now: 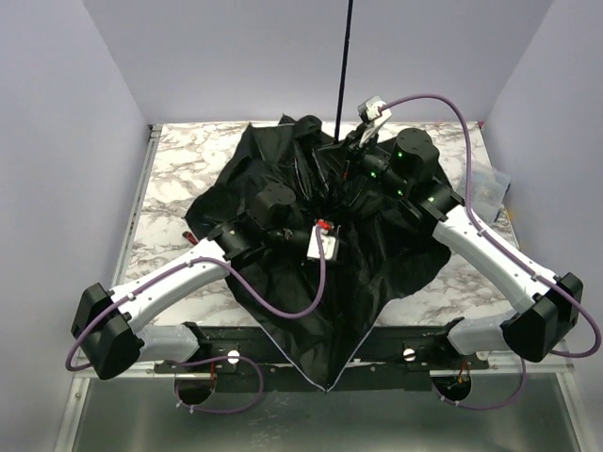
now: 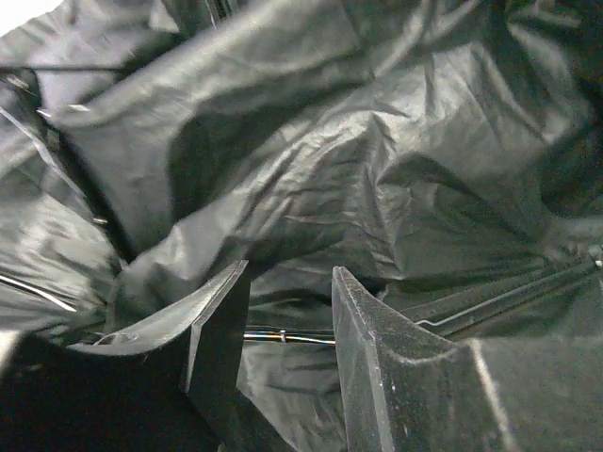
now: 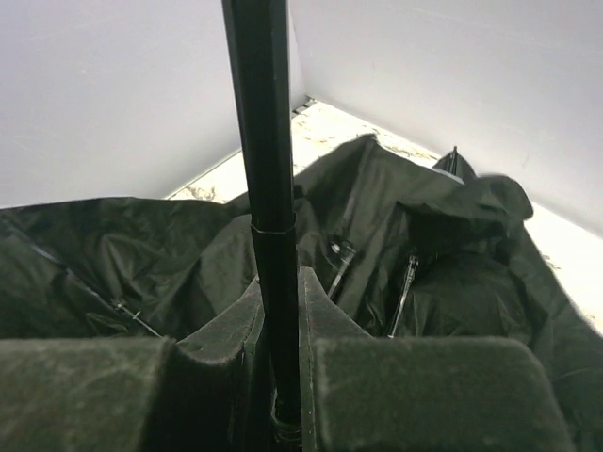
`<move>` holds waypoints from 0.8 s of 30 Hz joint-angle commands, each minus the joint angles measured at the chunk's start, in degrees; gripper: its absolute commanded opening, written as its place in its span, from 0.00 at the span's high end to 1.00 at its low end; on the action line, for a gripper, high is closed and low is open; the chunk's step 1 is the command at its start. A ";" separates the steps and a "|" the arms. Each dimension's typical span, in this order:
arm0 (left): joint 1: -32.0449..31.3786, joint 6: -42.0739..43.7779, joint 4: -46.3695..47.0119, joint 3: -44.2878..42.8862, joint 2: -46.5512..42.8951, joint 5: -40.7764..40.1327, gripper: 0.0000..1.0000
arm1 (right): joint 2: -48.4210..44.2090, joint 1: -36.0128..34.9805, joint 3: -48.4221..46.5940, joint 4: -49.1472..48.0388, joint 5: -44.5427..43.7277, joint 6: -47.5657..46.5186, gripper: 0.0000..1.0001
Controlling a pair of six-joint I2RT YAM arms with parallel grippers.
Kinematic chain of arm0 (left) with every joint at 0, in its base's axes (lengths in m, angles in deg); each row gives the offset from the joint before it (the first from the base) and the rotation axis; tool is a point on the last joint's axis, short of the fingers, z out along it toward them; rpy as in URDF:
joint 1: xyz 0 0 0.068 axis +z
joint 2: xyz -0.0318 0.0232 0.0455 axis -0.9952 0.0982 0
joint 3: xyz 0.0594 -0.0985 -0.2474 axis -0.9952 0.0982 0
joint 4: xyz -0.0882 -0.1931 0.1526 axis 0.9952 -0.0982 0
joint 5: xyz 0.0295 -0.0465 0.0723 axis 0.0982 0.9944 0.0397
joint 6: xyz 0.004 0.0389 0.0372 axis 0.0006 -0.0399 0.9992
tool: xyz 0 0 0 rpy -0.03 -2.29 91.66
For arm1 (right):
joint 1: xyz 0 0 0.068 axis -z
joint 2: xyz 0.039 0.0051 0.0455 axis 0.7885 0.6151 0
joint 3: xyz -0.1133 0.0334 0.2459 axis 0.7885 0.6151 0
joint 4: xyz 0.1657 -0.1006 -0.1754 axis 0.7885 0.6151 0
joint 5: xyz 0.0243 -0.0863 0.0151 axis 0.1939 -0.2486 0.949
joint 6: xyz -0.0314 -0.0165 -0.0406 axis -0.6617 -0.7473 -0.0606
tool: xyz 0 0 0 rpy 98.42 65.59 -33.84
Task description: Open the umbrella
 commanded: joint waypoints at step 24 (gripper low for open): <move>11.32 -36.46 21.63 -7.22 -1.30 -23.01 0.59 | -2.92 0.02 0.56 -11.66 4.04 2.63 1.00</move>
